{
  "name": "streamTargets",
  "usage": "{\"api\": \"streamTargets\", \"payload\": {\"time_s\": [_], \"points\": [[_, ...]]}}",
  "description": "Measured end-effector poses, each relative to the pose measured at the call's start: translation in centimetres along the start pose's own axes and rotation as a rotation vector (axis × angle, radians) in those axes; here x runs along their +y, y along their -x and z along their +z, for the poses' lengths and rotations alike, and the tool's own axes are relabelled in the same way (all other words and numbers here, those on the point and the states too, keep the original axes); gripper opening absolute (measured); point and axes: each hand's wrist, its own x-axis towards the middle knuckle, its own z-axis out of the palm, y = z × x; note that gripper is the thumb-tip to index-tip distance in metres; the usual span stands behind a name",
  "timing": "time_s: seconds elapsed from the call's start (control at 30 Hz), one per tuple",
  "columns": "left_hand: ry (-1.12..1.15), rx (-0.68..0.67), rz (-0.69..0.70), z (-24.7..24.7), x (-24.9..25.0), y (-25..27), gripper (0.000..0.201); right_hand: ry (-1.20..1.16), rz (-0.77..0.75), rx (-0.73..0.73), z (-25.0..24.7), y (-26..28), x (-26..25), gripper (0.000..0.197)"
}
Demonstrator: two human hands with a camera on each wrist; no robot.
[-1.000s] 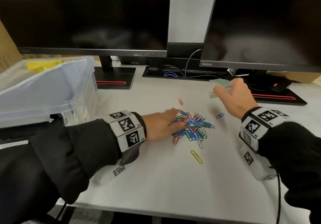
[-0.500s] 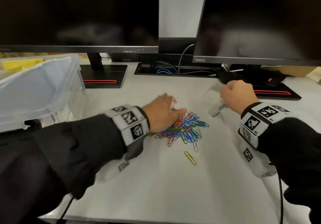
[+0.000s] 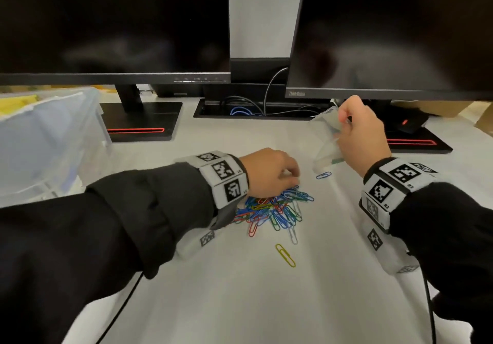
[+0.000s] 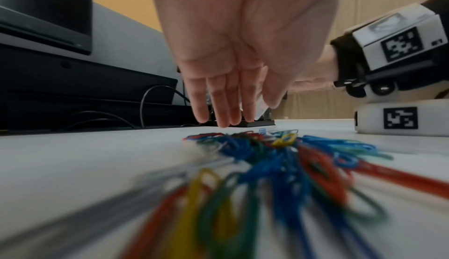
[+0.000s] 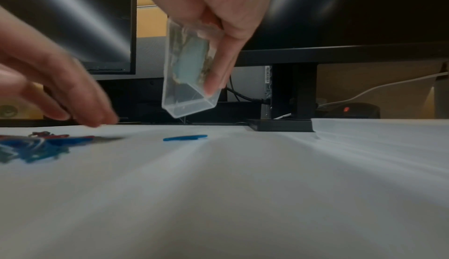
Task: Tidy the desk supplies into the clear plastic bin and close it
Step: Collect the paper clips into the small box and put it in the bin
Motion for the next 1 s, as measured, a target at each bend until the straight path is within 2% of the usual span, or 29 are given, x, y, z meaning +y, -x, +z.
{"api": "streamTargets", "payload": {"time_s": [0.17, 0.3, 0.37, 0.5, 0.63, 0.77, 0.87, 0.93, 1.0], "points": [[-0.050, -0.093, 0.082, 0.4, 2.4, -3.2, 0.046, -0.087, 0.012, 0.129, -0.1, -0.1, 0.3, 0.016], [-0.098, -0.210, 0.109, 1.1, 2.4, -4.3, 0.046, -0.112, 0.043, 0.153, -0.3, 0.2, 0.1, 0.020], [-0.091, -0.185, 0.144, 0.9, 1.7, -3.4, 0.042, -0.077, 0.060, 0.144, -0.6, 0.4, -0.1, 0.020], [-0.041, -0.023, 0.181, -0.1, -0.2, 0.8, 0.029, -0.040, 0.072, 0.142, -0.7, 0.6, -0.4, 0.024], [0.143, 0.087, 0.292, 0.2, -0.6, 4.5, 0.028, 0.038, 0.122, 0.075, -0.6, 0.7, -0.5, 0.033], [0.197, -0.058, 0.442, 2.1, 1.3, 6.1, 0.015, 0.121, 0.217, -0.066, -0.8, 1.0, -0.5, 0.034], [0.156, -0.140, 0.375, 2.5, 1.2, 5.6, 0.012, 0.118, 0.255, -0.148, -0.8, 1.1, -0.5, 0.035], [0.118, -0.081, 0.295, 1.9, 0.6, 5.0, 0.013, 0.165, 0.245, -0.233, -0.8, 1.2, -0.5, 0.035], [0.086, 0.063, 0.198, 0.9, 0.1, 4.4, 0.015, 0.157, 0.248, -0.275, -0.9, 1.2, -0.5, 0.039]]}}
